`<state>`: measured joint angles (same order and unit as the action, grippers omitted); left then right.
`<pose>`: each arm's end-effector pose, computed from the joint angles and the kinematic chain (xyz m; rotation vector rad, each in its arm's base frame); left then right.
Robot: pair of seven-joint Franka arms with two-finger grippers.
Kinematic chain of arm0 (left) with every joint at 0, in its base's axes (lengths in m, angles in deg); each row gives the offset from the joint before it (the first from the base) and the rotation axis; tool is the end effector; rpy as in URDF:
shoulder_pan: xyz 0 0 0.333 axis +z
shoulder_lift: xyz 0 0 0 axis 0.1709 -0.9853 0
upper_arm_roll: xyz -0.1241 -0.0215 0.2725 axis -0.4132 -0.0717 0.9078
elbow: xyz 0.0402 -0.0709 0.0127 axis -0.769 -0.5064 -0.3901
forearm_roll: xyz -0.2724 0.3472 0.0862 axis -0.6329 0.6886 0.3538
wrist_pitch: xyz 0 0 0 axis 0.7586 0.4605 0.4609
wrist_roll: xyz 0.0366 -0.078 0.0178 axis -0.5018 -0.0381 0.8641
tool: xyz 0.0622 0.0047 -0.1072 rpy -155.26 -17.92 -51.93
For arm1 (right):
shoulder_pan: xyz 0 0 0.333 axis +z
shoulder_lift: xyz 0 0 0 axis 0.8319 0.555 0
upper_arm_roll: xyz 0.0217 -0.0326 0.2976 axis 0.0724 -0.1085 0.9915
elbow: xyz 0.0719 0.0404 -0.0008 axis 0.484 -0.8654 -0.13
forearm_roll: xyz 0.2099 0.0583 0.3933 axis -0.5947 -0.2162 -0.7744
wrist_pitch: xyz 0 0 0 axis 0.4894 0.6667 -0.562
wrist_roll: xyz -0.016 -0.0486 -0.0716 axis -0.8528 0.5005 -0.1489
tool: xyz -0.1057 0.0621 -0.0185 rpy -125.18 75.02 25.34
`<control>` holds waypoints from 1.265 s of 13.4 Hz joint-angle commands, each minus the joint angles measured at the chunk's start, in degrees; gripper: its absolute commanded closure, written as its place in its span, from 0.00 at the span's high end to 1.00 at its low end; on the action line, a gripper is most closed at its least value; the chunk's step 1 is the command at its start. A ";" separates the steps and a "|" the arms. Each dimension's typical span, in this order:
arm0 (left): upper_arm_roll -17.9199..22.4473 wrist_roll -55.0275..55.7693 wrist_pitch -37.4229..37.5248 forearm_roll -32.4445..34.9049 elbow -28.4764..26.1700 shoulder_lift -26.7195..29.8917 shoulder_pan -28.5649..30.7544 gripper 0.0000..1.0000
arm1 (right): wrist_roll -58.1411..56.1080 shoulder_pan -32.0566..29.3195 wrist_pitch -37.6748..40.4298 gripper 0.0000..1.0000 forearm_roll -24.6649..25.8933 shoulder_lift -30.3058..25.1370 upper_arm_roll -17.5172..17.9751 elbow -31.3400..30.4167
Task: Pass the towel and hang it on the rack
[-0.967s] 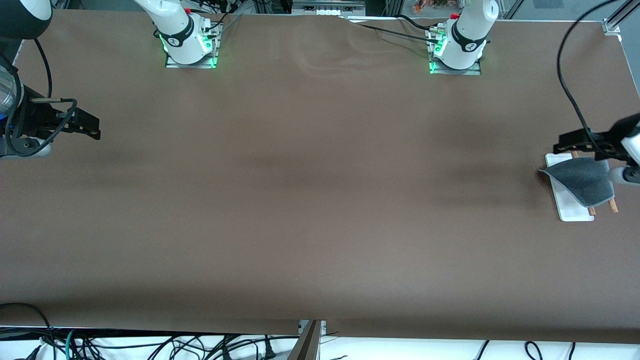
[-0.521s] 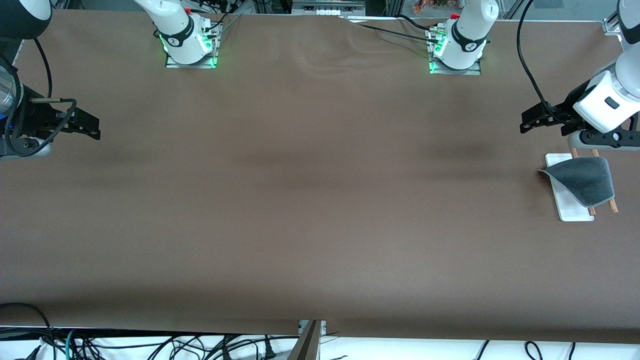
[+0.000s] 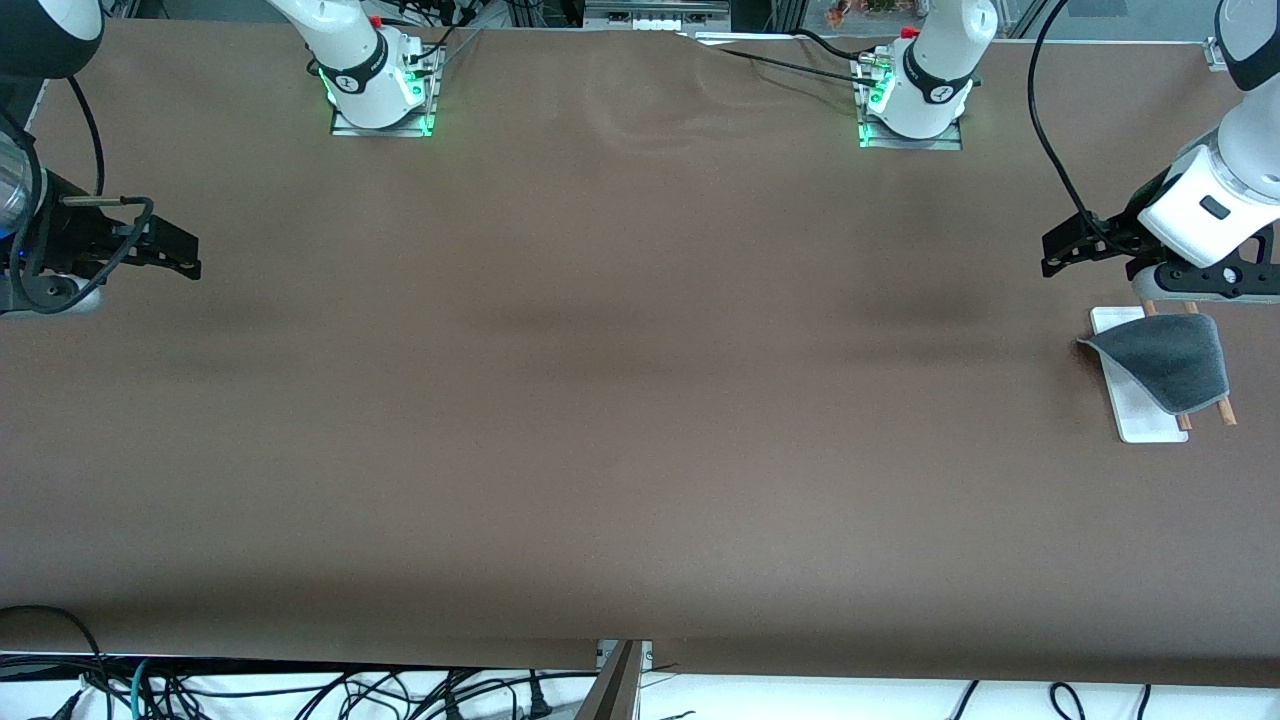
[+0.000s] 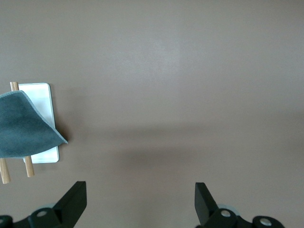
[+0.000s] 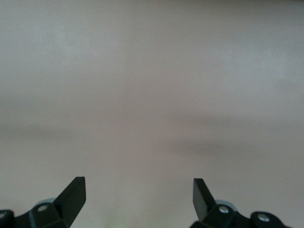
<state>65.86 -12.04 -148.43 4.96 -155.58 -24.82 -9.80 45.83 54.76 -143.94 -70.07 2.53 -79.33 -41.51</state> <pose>0.6130 -0.0270 0.5266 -3.1373 0.0160 0.0750 0.6513 0.0377 0.5698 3.0745 0.1493 -0.1222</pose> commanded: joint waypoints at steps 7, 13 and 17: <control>-2.17 1.02 0.96 1.58 0.61 0.37 -0.21 1.00 | -0.53 -0.76 -0.37 1.00 -1.01 -1.15 0.38 -1.11; -2.17 0.93 1.05 1.58 0.61 0.37 -0.21 1.00 | -0.62 -0.76 -0.37 1.00 -1.02 -1.15 0.29 -1.11; -2.08 0.93 1.05 1.58 0.61 0.46 -0.13 1.00 | -0.71 -0.84 -0.37 1.00 -1.10 -1.15 0.29 -1.11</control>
